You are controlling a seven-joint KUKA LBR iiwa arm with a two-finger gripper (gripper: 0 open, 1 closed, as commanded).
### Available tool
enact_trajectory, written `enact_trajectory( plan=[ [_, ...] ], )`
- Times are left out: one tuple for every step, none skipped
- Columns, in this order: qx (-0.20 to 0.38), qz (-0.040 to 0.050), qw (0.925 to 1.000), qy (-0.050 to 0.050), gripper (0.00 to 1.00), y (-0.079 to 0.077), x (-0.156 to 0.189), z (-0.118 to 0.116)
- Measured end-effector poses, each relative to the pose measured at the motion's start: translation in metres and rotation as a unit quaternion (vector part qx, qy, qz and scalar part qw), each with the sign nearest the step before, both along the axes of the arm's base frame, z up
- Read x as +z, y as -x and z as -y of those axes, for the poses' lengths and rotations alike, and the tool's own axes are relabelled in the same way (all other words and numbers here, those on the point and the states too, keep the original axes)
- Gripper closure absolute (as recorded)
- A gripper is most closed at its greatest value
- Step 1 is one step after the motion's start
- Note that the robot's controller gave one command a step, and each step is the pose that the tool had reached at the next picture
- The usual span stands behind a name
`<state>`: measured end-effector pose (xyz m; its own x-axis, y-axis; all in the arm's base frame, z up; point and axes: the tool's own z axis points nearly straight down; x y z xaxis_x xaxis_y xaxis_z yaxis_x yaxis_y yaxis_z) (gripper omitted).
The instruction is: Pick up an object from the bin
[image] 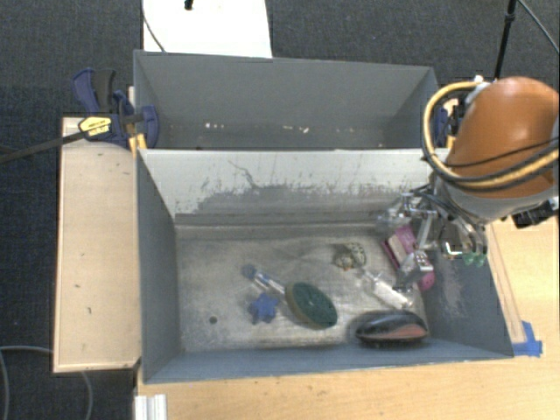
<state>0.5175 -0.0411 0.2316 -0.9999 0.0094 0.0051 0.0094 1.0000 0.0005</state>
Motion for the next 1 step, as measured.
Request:
enact_trajectory(
  plan=[
    [0.019,0.0004,0.9998,-0.001,0.00,-0.0408,-0.1287,-0.0549]
  ],
)
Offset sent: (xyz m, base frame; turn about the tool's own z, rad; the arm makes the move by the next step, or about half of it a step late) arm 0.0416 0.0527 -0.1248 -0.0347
